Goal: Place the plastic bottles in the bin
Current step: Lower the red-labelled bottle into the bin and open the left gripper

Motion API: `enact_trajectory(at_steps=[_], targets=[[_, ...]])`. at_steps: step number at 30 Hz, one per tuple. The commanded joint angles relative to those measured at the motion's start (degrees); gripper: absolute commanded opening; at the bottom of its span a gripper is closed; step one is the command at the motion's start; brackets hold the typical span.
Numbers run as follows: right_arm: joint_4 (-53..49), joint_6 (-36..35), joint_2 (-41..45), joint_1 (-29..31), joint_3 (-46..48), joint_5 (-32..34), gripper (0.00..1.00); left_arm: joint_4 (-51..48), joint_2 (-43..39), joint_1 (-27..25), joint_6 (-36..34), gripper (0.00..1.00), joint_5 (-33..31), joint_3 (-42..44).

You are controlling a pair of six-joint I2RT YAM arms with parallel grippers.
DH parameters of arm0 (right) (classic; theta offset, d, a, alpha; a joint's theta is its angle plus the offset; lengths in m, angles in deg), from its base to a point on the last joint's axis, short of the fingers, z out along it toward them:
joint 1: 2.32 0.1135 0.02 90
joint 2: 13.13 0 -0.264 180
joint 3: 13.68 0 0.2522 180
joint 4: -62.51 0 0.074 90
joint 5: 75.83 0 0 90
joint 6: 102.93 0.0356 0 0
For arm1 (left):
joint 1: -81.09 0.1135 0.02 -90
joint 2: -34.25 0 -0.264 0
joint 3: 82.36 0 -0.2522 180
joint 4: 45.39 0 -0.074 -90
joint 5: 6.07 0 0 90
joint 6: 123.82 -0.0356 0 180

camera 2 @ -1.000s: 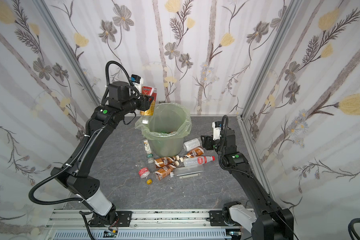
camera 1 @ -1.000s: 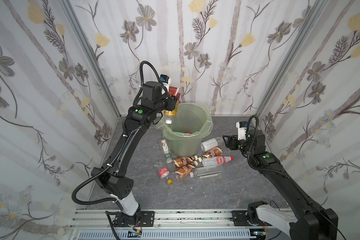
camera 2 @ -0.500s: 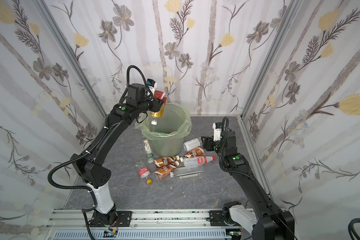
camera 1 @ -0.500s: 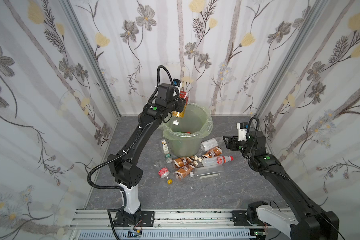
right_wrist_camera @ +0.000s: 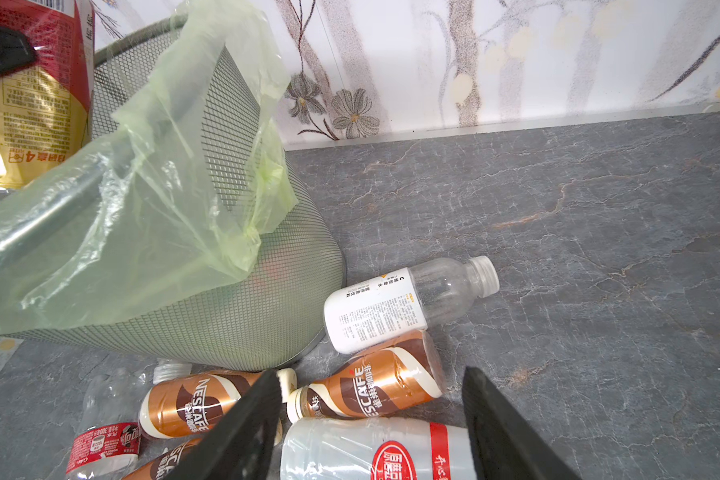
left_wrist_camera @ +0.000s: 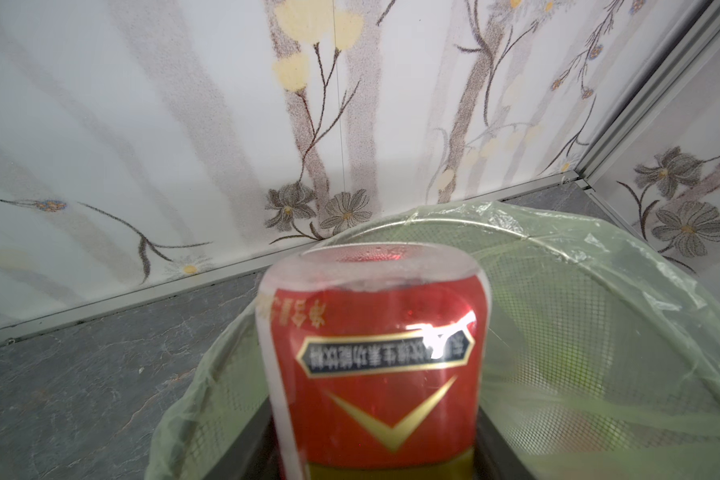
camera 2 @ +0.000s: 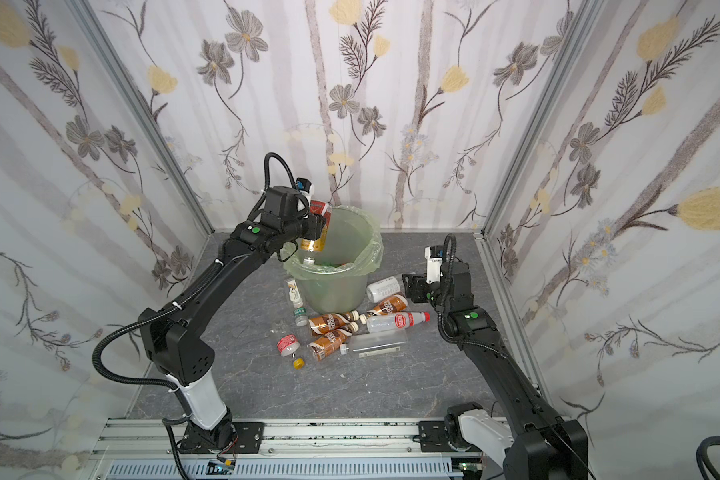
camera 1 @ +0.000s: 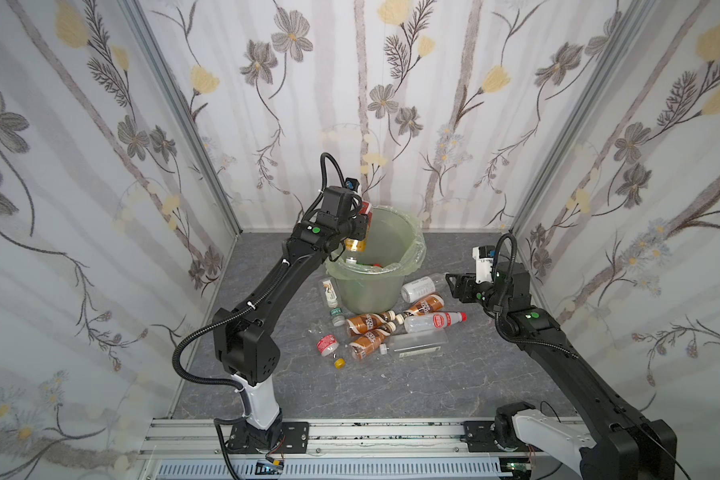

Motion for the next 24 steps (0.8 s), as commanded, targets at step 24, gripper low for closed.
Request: enact_trajectory(at_steps=[24], targets=[[0.35, -0.41, -0.65, 0.03, -0.43, 0.33, 0.70, 6.35, -5.30, 0.04, 3.44, 0.73, -3.04, 7.84]])
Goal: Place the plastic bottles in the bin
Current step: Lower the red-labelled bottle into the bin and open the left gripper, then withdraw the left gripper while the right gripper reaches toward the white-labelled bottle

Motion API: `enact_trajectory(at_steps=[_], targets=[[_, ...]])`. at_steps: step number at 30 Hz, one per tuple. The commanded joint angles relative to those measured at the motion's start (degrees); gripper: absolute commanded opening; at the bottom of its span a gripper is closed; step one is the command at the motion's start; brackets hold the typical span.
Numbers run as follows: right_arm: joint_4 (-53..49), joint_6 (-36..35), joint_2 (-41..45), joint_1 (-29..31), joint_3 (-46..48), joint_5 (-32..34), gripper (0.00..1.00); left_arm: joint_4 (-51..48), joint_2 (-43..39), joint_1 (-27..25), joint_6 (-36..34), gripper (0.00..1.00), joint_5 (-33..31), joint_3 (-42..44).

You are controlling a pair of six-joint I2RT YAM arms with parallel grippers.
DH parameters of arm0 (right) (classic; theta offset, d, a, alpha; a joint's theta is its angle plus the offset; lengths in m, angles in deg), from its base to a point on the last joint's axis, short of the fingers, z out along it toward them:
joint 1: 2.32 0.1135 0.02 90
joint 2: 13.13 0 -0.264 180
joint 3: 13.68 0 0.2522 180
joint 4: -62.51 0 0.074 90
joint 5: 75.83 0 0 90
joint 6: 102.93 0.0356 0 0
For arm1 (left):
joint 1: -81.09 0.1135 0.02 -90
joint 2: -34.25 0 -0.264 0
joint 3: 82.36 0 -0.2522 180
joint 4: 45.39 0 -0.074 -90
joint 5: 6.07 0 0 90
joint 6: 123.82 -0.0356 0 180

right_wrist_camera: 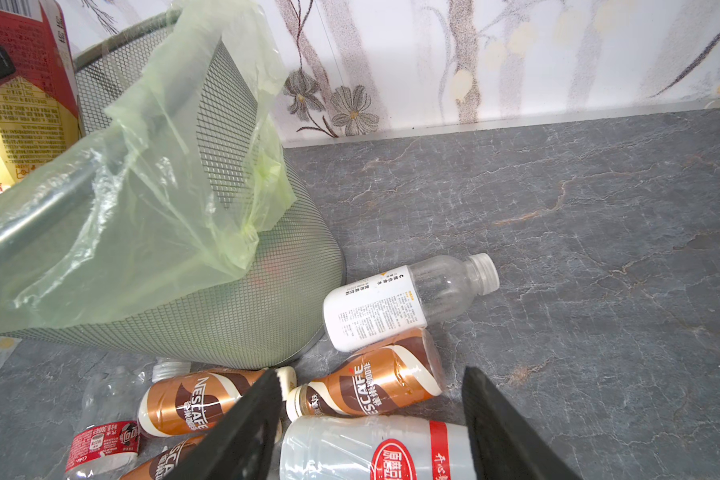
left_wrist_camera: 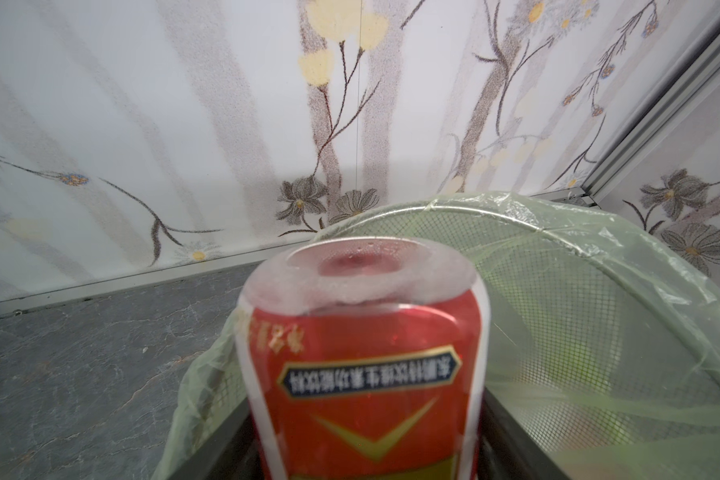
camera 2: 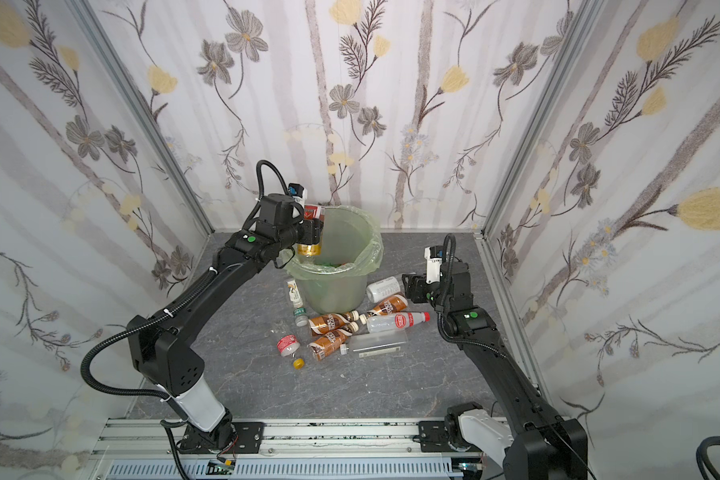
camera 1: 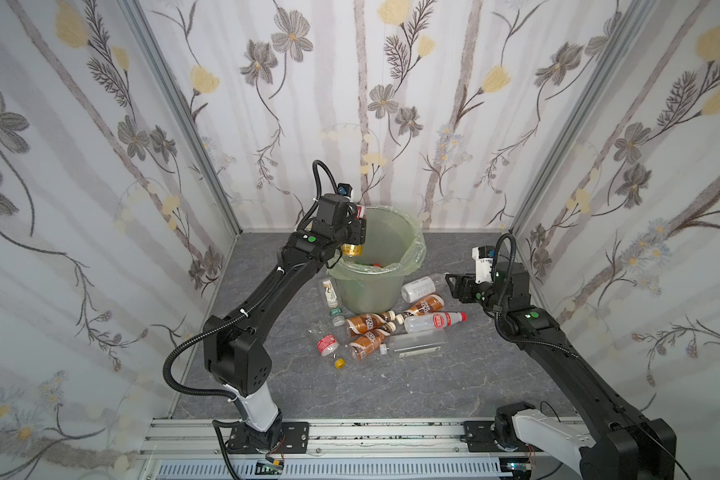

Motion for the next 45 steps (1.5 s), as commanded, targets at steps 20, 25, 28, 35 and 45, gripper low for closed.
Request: enact_trajectory(at_steps=[20, 25, 28, 35, 45], targets=[[-0.11, -0.33, -1.07, 0.03, -1.15, 0.51, 0.70, 2.29, -9.88, 1.16, 0.91, 0.84, -5.12, 7.15], [-0.26, -0.11, -2.46, 0.04, -1.89, 0.16, 0.70, 2.29, -14.62, 2.92, 1.08, 0.87, -5.31, 11.93], [-0.76, 0.02, -3.51, 0.03, -2.78, 0.32, 0.70, 2.29, -18.03, 4.43, 1.58, 0.88, -5.74, 15.78], [-1.13, 0.80, -5.62, 0.03, -4.54, 0.19, 0.70, 2.37, -27.61, 9.96, 3.29, 0.91, -5.00, 28.23], [-2.14, 3.38, -12.61, 0.08, -8.64, -0.20, 0.70, 2.99, -36.98, 16.51, 4.95, 0.92, -0.24, 41.85]])
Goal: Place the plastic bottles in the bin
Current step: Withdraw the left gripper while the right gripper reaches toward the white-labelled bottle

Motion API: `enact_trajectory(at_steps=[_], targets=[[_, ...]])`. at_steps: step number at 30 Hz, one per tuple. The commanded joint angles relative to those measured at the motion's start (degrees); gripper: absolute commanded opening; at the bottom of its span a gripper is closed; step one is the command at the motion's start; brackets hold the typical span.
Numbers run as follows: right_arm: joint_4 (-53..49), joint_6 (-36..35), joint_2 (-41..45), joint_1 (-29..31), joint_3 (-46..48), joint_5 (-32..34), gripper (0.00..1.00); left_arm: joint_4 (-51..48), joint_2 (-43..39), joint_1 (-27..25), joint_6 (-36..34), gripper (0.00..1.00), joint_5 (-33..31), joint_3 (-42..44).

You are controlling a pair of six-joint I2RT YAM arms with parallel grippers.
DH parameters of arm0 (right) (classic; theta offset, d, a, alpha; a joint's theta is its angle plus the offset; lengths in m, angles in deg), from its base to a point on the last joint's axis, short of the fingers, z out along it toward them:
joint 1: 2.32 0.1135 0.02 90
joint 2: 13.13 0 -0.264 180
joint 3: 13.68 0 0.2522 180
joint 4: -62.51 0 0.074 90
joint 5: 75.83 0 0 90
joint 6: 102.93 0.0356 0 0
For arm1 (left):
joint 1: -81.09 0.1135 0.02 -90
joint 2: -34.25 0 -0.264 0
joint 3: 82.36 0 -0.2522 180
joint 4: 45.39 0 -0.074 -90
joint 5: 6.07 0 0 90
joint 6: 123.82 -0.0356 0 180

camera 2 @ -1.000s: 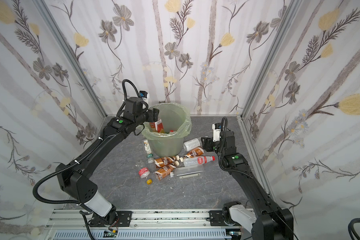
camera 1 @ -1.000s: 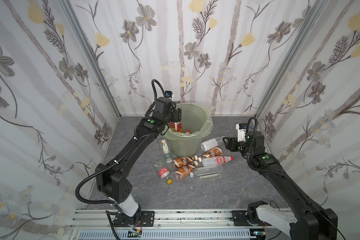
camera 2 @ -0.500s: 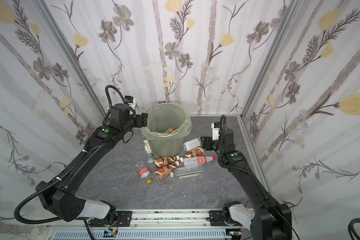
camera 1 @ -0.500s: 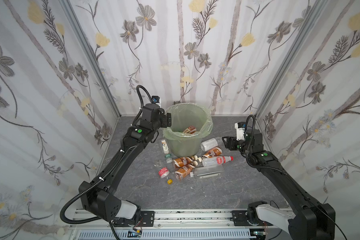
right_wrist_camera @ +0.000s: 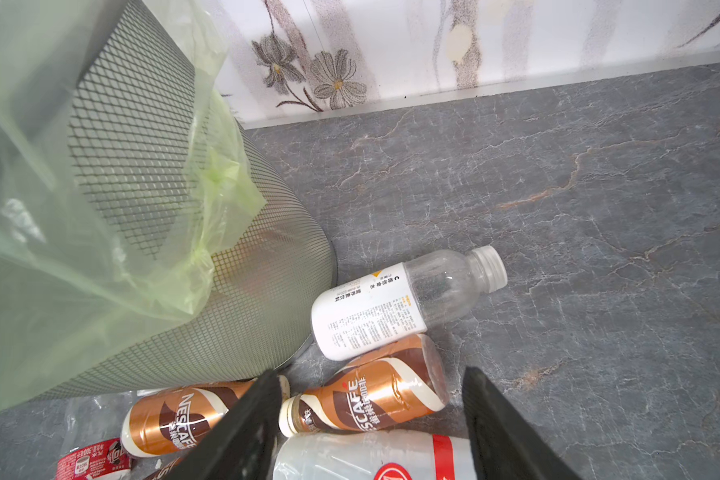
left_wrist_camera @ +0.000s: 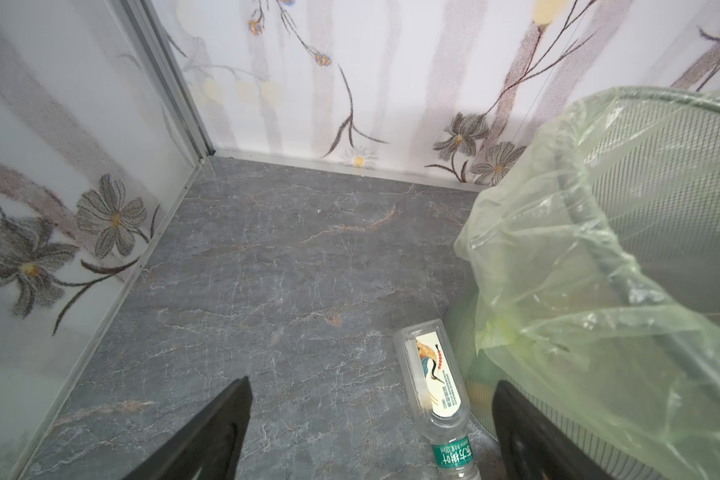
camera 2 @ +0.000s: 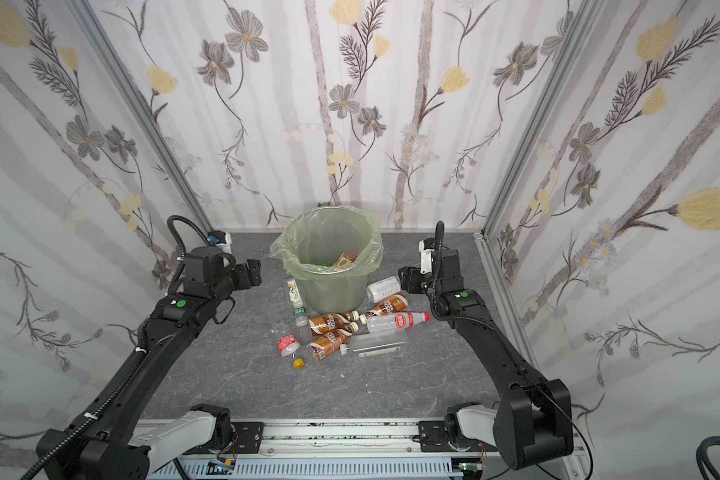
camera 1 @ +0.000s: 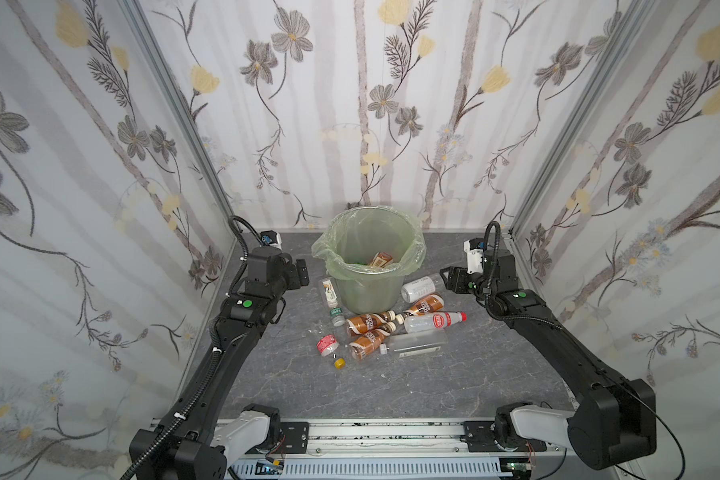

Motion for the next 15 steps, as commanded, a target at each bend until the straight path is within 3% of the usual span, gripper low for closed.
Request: enact_trajectory(at_steps=[1, 8, 15], targets=[[0.53, 1.69, -1.74, 0.13, -1.26, -0.31, 0.70, 1.88, -1.62, 0.67, 1.14, 0.92, 1.94, 2.59], [-0.17, 2.21, -4.23, 0.13, -1.67, 0.43, 0.70, 2.06, -4.29, 0.98, 3.03, 0.92, 3.43, 8.16], [-0.34, 1.42, -4.81, 0.13, -0.41, 0.98, 0.71, 1.79, -5.58, 0.93, 8.76, 0.92, 9.97, 13.99]])
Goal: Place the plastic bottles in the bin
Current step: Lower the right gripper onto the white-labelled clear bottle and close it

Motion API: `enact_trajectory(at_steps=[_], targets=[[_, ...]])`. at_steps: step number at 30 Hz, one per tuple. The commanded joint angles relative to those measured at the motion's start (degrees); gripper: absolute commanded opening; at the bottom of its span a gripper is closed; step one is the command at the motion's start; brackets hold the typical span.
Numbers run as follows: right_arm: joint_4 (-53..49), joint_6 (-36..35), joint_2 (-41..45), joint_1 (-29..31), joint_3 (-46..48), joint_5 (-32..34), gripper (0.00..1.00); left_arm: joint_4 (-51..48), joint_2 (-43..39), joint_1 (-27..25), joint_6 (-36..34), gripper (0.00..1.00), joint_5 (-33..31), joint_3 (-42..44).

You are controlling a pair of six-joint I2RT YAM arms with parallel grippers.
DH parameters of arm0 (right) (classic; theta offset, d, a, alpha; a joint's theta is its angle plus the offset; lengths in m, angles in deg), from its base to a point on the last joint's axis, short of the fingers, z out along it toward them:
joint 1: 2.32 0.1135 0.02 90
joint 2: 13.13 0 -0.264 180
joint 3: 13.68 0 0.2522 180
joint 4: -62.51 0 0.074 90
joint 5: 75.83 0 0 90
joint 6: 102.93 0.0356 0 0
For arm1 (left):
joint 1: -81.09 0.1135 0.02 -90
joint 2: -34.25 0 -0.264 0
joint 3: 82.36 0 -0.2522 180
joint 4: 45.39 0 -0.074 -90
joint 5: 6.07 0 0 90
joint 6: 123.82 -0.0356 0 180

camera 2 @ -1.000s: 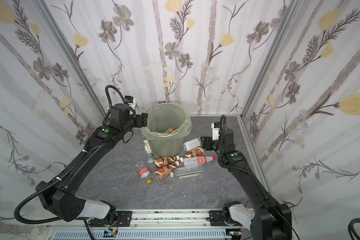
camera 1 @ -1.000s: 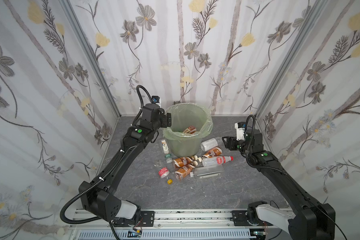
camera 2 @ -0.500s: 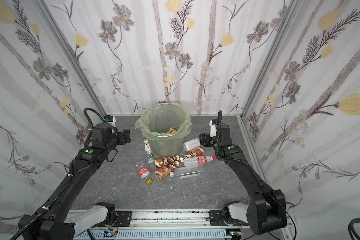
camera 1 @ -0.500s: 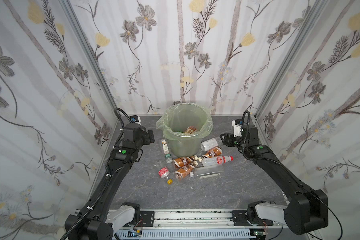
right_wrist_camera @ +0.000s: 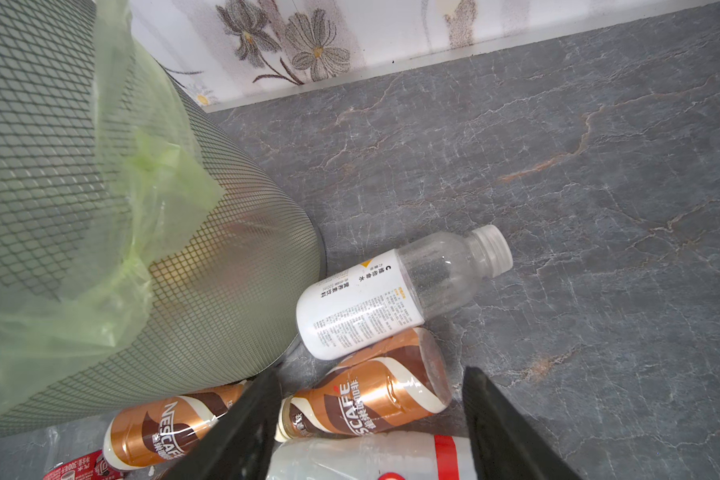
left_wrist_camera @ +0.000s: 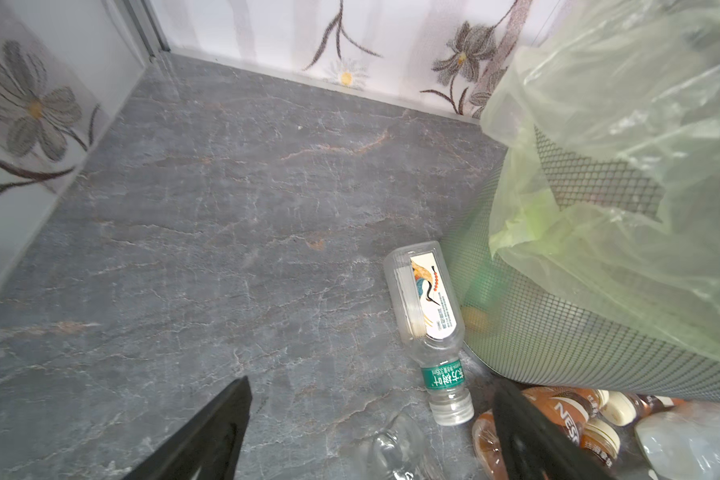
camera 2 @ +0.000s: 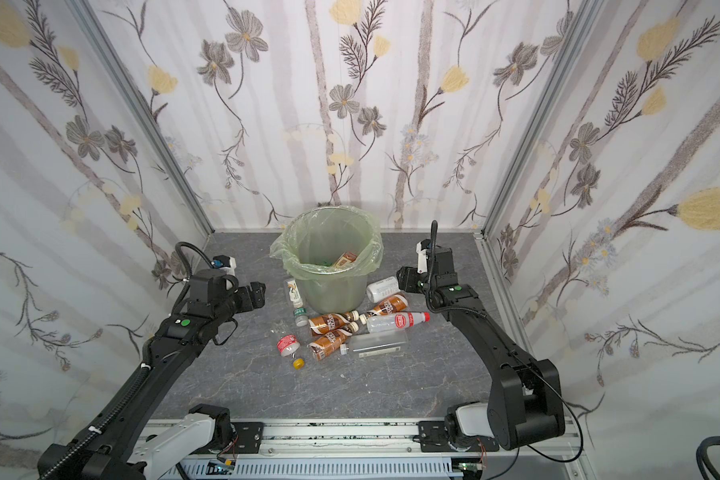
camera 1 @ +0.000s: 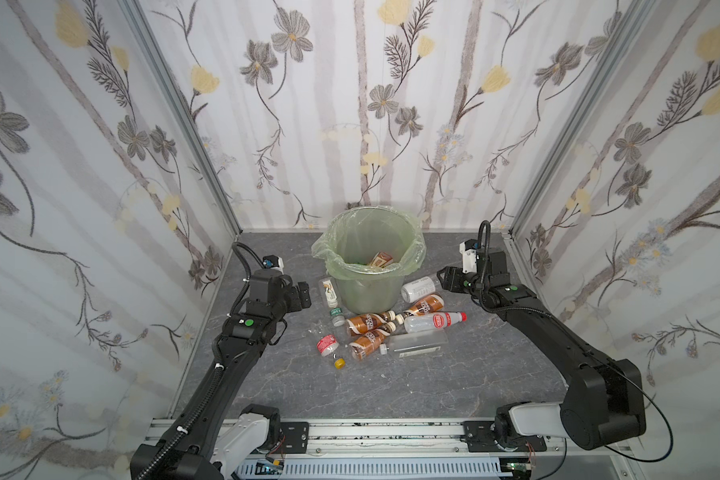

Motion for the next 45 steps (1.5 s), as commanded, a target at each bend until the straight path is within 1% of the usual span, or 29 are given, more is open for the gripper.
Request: enact_trajectory(at_steps=[1, 4, 8, 9, 15, 20, 24, 26, 31, 34, 39, 43, 45], targets=[[0.83, -0.37, -0.32, 0.08, 0.69, 0.58, 0.71, 1.07, -0.62, 0.04, 4.34, 0.92, 3.24, 2.74], [0.88, -1.26, -1.54, 0.04, 0.60, 0.25, 0.71, 0.98, -1.56, 0.05, 5.61, 0.92, 2.79, 5.23], [-0.92, -3.77, -4.32, 0.07, -1.84, 0.25, 0.71, 0.98, -2.55, 0.04, 5.80, 0.92, 1.96, 6.20], [-1.45, -4.80, -6.81, 0.08, -2.81, 0.12, 0.71, 0.98, -2.56, 0.02, 5.71, 0.92, 1.99, 6.11], [-7.61, -14.62, -13.94, 0.13, -9.98, 0.80, 0.73, 0.90, -2.99, 0.04, 5.62, 0.92, 2.03, 6.10], [-10.12, -23.92, -18.30, 0.27, -13.16, 2.48, 0.77, 0.81, -4.68, 0.04, 5.89, 0.92, 1.94, 6.72], [-11.09, -28.02, -21.05, 0.26, -14.77, 2.67, 0.77, 0.72, -6.05, 0.06, 5.71, 0.92, 1.70, 6.91], [-10.90, -30.98, -21.82, 0.28, -14.91, 1.16, 0.76, 0.72, -6.38, 0.05, 5.71, 0.92, 1.59, 7.00], [-10.19, -38.18, -23.50, 0.35, -16.36, -0.71, 0.77, 0.63, -6.43, 0.07, 5.21, 0.92, 1.70, 6.82], [-13.47, -41.33, -26.18, 0.29, -20.76, -0.76, 0.79, 0.54, -6.49, 0.14, 5.10, 0.92, 1.52, 6.74], [-19.63, -47.73, -31.52, 0.32, -27.04, -3.35, 0.81, 0.47, -6.63, 0.12, 4.92, 0.92, 1.52, 6.71], [-22.68, -51.96, -34.73, 0.25, -29.57, -3.37, 0.82, 0.32, -7.37, 0.15, 4.44, 0.92, 1.06, 6.64], [-22.67, -52.71, -35.57, 0.34, -30.23, -3.55, 0.82, 0.28, -7.42, 0.12, 4.24, 0.92, 0.83, 6.48]])
